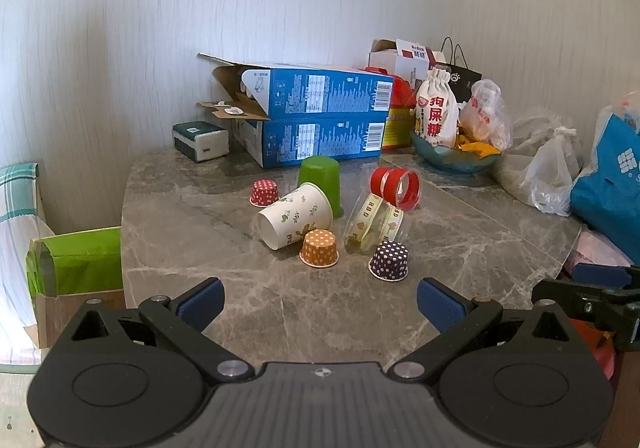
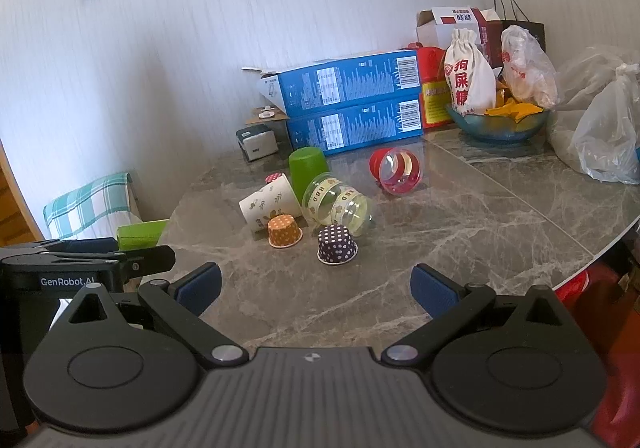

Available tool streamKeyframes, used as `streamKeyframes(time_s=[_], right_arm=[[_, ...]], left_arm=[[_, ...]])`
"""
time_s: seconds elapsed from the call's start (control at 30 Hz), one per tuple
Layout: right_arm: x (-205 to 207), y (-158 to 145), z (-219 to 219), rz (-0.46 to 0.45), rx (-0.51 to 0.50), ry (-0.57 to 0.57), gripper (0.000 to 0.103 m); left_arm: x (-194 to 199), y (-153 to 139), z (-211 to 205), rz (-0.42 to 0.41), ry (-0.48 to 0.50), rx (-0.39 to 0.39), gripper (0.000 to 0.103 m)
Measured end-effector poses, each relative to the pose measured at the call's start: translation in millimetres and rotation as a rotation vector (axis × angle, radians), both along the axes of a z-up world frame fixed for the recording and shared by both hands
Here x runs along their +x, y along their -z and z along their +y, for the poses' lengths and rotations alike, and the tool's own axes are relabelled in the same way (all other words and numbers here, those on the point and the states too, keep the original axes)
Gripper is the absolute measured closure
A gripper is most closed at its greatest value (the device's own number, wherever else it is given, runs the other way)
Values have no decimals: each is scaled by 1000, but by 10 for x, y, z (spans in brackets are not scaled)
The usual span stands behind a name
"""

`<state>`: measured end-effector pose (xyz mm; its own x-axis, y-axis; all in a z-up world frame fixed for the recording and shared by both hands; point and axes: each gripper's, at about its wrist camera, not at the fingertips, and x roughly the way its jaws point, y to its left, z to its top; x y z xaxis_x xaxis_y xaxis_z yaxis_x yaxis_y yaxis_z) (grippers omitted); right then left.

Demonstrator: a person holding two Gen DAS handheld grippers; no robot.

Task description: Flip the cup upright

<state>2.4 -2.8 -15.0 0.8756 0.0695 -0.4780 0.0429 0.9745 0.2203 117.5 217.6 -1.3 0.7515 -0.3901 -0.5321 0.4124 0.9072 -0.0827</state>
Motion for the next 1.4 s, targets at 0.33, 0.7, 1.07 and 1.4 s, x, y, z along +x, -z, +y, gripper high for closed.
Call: streamKeyframes(time_s=[0.33, 0.7, 1.07, 1.4], right_arm=[[443, -81, 27, 84, -45, -37, 1], [2587, -304, 14, 212, -76, -6, 1], [4174, 26, 127, 722, -91, -132, 10], [4512, 358, 379, 957, -212, -204, 30]], left_arm=[[280, 20, 28, 29, 6, 14, 0], [998, 66, 171, 79, 31, 48, 0], [1572, 205, 451, 121, -23, 19, 0], [1662, 374, 562, 161, -33, -19, 0]])
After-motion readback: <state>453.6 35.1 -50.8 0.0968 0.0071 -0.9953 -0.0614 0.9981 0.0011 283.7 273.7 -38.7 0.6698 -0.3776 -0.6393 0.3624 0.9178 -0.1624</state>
